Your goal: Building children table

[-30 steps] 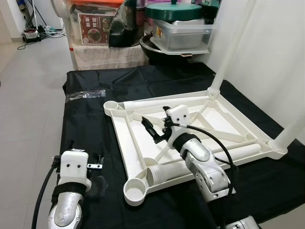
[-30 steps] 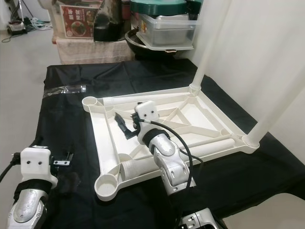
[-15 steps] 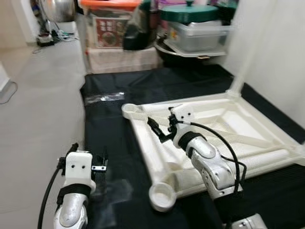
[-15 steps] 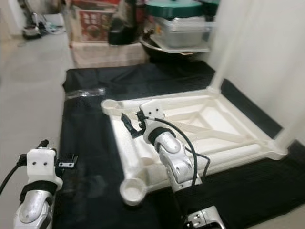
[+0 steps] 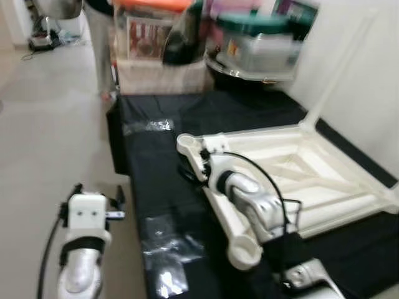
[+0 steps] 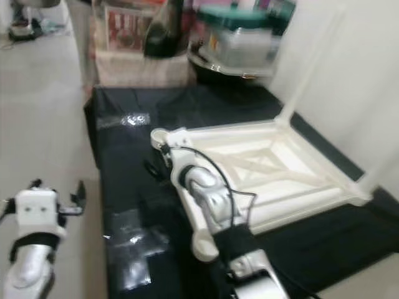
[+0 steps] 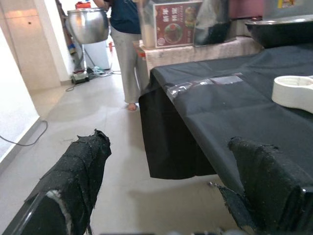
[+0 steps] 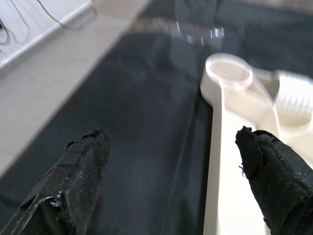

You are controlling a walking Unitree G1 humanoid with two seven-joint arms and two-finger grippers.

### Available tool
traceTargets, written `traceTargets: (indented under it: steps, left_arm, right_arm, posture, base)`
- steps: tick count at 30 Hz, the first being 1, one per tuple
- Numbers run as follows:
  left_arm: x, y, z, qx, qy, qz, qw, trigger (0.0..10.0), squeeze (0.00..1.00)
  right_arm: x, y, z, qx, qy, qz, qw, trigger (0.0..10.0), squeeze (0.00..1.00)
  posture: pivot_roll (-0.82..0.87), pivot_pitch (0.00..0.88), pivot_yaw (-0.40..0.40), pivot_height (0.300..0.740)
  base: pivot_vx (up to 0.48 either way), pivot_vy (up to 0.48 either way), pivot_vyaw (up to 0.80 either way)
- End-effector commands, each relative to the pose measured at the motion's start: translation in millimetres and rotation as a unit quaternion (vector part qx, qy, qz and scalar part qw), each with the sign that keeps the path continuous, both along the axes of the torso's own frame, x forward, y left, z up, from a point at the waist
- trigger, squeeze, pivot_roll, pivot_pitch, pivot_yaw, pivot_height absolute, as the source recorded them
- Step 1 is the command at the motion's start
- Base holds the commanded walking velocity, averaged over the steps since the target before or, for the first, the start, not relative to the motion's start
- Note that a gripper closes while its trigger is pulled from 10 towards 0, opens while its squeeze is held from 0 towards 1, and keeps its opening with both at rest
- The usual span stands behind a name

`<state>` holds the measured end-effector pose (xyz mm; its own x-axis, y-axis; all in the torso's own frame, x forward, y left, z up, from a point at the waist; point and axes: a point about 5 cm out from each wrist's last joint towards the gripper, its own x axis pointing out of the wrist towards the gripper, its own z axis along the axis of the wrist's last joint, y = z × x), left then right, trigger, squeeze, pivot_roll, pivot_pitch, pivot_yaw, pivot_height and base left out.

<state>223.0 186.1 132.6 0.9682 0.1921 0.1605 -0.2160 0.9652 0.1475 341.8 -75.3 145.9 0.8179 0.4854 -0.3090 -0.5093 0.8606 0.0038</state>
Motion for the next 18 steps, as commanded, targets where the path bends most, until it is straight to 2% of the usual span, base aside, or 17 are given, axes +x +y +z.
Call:
traceTargets:
  steps: [1,2,5,7,11,13,14,15,16,17,18]
  left_arm:
    - [1.1,-2.7,-3.1,0.001,0.007,-0.002,1.000,10.0,0.00]
    - [1.1,-2.7,-3.1,0.001,0.007,-0.002,1.000,10.0,0.00]
    - [1.0,-3.9,-4.3,0.001,0.008,0.002,1.000,10.0,0.00]
    - [1.0,-4.1,-4.2,0.001,0.007,0.003,1.000,10.0,0.00]
    - [0.8,-4.6,-5.6,0.000,0.009,0.004,1.000,10.0,0.00]
    - [0.8,-4.6,-5.6,0.000,0.009,0.004,1.000,10.0,0.00]
    - [1.0,-5.2,-6.0,0.000,0.010,0.004,1.000,10.0,0.00]
    - [1.0,-5.2,-6.0,0.000,0.010,0.004,1.000,10.0,0.00]
    - [1.6,-5.8,-6.3,0.000,0.010,0.004,1.000,10.0,0.00]
    - [1.6,-5.8,-6.3,0.000,0.010,0.004,1.000,10.0,0.00]
    - [2.1,-5.7,-6.5,0.000,0.010,0.005,1.000,10.0,0.00]
  right_arm:
    - [0.7,-11.5,-11.7,-0.001,0.036,-0.025,0.999,10.0,0.00]
    - [0.7,-11.5,-11.7,-0.001,0.036,-0.025,0.999,10.0,0.00]
    - [6.1,-28.8,-34.0,-0.004,0.087,-0.088,0.992,10.0,0.00]
    - [7.2,-31.5,-35.9,-0.005,0.090,-0.098,0.991,10.0,0.00]
    - [2.5,-29.4,-45.1,0.000,0.127,-0.072,0.989,10.0,0.00]
    - [2.5,-29.4,-45.1,0.000,0.127,-0.072,0.989,10.0,0.00]
    - [-1.1,-28.6,-51.9,0.002,0.150,-0.062,0.987,10.0,0.00]
    - [-1.1,-28.6,-51.9,0.002,0.150,-0.062,0.987,10.0,0.00]
    - [-5.1,-28.1,-60.4,0.005,0.178,-0.053,0.983,9.9,0.00]
    - [-5.1,-28.1,-60.4,0.005,0.178,-0.053,0.983,9.9,0.00]
    - [-9.1,-27.4,-68.5,0.010,0.207,-0.045,0.977,4.0,0.00]
  posture:
    - [0.07,0.000,-0.124,0.740]
    - [0.07,0.000,-0.124,0.740]
    - [0.07,0.000,-0.132,0.740]
    - [0.07,0.000,-0.133,0.740]
    - [0.06,0.000,-0.135,0.740]
    - [0.06,0.000,-0.135,0.740]
    - [0.06,0.000,-0.136,0.740]
    - [0.06,0.000,-0.136,0.740]
    - [0.07,0.000,-0.142,0.740]
    - [0.07,0.000,-0.142,0.740]
    - [0.07,0.000,-0.145,0.740]
  base:
    - [0.000,0.000,0.00]
    - [0.000,0.000,0.00]
    - [0.000,0.000,0.00]
    - [0.000,0.000,0.00]
    - [0.000,0.000,0.00]
    - [0.000,0.000,0.00]
    - [0.000,0.000,0.00]
    - [0.000,0.000,0.00]
    - [0.000,0.000,0.00]
    - [0.000,0.000,0.00]
    - [0.000,0.000,0.00]
